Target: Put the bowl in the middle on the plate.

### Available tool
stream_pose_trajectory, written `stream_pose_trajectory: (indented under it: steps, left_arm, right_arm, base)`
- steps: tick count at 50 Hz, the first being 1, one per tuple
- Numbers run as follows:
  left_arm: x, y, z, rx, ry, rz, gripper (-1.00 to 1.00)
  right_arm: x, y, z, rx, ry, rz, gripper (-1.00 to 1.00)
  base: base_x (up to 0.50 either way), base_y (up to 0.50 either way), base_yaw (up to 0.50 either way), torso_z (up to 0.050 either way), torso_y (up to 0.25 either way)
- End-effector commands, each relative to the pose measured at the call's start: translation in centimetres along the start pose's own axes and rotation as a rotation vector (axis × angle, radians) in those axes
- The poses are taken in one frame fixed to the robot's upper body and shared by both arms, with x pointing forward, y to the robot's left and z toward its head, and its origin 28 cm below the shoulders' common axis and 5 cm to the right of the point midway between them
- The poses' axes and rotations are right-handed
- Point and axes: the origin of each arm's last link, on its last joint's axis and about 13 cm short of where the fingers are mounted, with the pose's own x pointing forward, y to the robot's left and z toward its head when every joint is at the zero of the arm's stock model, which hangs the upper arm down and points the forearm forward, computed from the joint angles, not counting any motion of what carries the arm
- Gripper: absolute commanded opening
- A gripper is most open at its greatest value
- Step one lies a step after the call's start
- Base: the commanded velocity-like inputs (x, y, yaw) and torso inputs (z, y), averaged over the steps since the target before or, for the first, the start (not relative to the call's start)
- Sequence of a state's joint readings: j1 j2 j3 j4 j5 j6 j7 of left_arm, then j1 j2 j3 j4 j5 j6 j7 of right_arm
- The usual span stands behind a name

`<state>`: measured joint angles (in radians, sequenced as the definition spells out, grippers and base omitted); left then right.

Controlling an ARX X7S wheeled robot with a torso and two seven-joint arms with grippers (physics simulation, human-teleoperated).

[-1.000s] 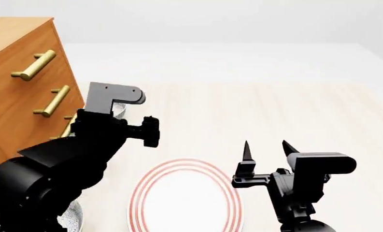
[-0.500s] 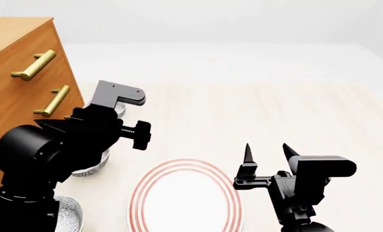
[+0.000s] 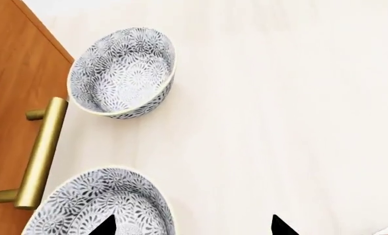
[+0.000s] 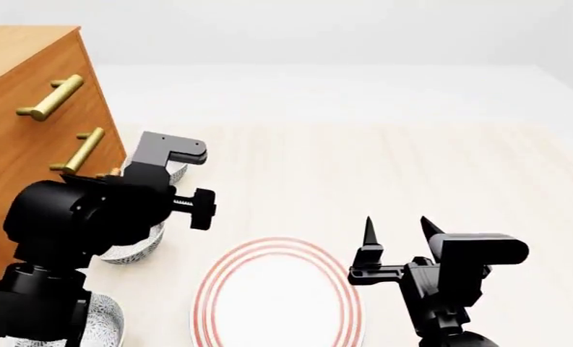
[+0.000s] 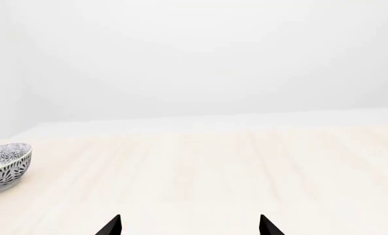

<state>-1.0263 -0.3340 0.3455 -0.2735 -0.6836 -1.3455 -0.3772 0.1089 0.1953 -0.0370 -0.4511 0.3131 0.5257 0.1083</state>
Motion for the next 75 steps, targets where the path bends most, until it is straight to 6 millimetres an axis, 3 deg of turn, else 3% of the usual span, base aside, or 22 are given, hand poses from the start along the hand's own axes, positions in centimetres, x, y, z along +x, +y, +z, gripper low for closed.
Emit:
stream_pose_trajectory:
  steps: [1,17,25,26,45,46,68,75]
  left_arm:
    - [2.4,0.4,-0.6,-0.022,0.053,0.039,1.0]
    - [3.9,0.0,-2.4,0.001,0.111,0.069,1.0]
    - [5.0,-0.3,-4.1,0.037,0.162,0.089,1.0]
    - [6.5,-0.7,-5.7,0.063,0.213,0.089,1.0]
    - [7.0,-0.7,-6.2,0.066,0.228,0.095,1.0]
    - [7.0,-0.6,-6.1,0.057,0.213,0.114,-1.0]
    - [5.5,-0.6,-5.4,0.141,0.122,0.089,-1.0]
    - [0.8,-1.1,-3.4,0.29,-0.131,0.023,-1.0]
  right_arm:
    - [0.0,0.0,-0.1,-0.002,0.005,0.005,1.0]
    - [-0.1,0.1,-0.3,0.004,0.005,0.008,1.0]
    - [0.0,0.2,-0.4,0.005,0.008,0.013,1.0]
    - [0.3,0.2,-0.7,0.006,0.019,0.019,1.0]
    - [0.4,0.2,-0.8,0.006,0.021,0.02,1.0]
    - [0.4,0.2,-0.8,0.006,0.021,0.02,1.0]
    - [0.4,0.2,-0.7,0.008,0.018,0.017,1.0]
    - [0.6,0.3,-0.2,0.013,0.009,0.02,1.0]
  base:
    - [0.0,0.0,0.0,0.0,0.0]
    - [0.0,0.0,0.0,0.0,0.0]
    - [0.0,0.0,0.0,0.0,0.0]
    - [0.0,0.0,0.0,0.0,0.0]
    - [0.0,0.0,0.0,0.0,0.0]
    - [0.0,0.0,0.0,0.0,0.0]
    - [0.0,0.0,0.0,0.0,0.0]
    - [0.0,0.0,0.0,0.0,0.0]
